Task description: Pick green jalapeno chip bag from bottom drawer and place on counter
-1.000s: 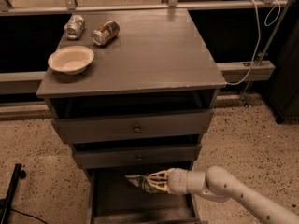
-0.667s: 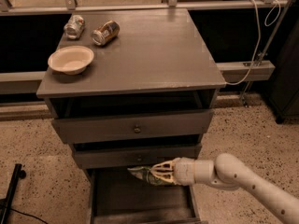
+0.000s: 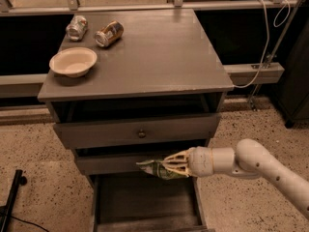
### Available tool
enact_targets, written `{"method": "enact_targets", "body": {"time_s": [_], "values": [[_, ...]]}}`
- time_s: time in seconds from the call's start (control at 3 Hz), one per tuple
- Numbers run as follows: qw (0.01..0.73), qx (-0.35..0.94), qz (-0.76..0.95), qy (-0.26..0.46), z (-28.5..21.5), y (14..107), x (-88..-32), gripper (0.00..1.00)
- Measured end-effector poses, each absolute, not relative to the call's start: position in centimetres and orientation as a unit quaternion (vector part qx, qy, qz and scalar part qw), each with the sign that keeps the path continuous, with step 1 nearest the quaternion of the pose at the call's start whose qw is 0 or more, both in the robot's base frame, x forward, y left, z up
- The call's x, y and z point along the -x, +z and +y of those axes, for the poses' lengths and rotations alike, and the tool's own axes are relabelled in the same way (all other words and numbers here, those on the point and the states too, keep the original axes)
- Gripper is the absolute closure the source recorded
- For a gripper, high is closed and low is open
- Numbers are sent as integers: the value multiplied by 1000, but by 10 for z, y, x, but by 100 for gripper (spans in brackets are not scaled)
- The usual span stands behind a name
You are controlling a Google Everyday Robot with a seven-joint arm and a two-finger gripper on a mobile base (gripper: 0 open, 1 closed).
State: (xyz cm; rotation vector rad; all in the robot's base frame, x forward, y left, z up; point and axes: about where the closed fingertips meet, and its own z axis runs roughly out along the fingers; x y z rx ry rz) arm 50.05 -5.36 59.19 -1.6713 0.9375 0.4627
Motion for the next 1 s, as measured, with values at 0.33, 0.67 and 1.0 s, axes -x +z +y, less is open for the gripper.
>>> {"method": "enact_targets", "body": {"time_s": [0.33, 0.67, 1.0], "values": [[583, 725, 320, 179, -50, 674, -479, 100], [604, 750, 229, 139, -58, 785, -440, 100], [590, 782, 177, 98, -71, 881, -423, 100]]}}
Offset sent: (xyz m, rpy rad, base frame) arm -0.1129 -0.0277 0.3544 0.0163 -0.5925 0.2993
